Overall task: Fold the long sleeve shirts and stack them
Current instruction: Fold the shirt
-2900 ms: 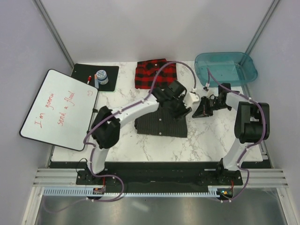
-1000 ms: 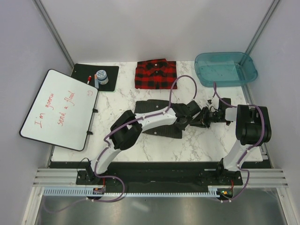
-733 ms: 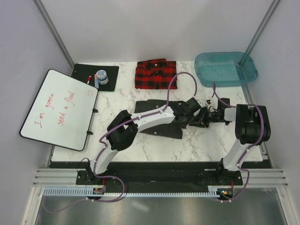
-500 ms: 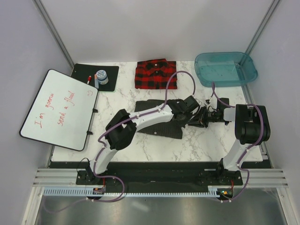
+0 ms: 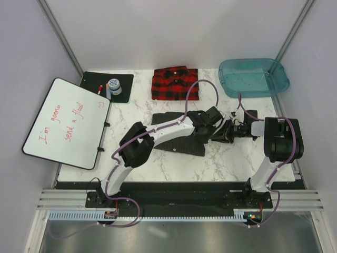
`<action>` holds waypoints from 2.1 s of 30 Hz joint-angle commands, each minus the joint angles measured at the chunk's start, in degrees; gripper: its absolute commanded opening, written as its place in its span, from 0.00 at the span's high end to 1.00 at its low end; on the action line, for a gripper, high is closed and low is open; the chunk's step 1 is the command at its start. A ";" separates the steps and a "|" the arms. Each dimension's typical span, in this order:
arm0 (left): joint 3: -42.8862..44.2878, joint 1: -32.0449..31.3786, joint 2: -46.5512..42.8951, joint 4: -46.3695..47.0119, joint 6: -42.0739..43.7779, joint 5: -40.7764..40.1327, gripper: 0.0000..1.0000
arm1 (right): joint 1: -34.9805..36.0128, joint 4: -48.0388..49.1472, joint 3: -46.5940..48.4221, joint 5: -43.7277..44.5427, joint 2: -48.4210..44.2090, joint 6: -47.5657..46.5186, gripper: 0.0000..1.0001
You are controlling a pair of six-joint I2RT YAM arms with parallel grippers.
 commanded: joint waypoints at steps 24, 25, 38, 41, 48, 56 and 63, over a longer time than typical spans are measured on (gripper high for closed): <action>-6.58 1.68 -9.29 1.49 1.94 4.58 0.98 | 2.17 11.20 -2.66 -5.84 0.34 5.74 0.78; -6.67 2.11 -9.37 1.49 1.94 5.80 0.98 | 2.35 12.08 -3.01 -6.02 0.26 6.44 0.78; -7.64 3.53 -10.43 3.07 2.12 8.36 0.98 | 5.69 16.48 -2.57 -4.61 1.57 10.13 0.76; -7.81 3.61 -10.60 3.07 1.94 8.27 0.98 | 7.62 16.39 -2.04 -4.18 1.66 10.31 0.74; -8.69 3.61 -12.45 3.25 1.59 8.01 0.98 | 8.50 13.32 -1.08 -2.24 3.94 8.90 0.67; -9.40 3.79 -13.42 3.42 1.68 8.10 0.98 | 9.03 10.85 -0.72 2.68 2.89 7.84 0.62; -9.84 3.79 -13.16 3.69 1.85 8.53 0.98 | 10.70 15.94 -0.20 -0.30 3.51 11.79 0.64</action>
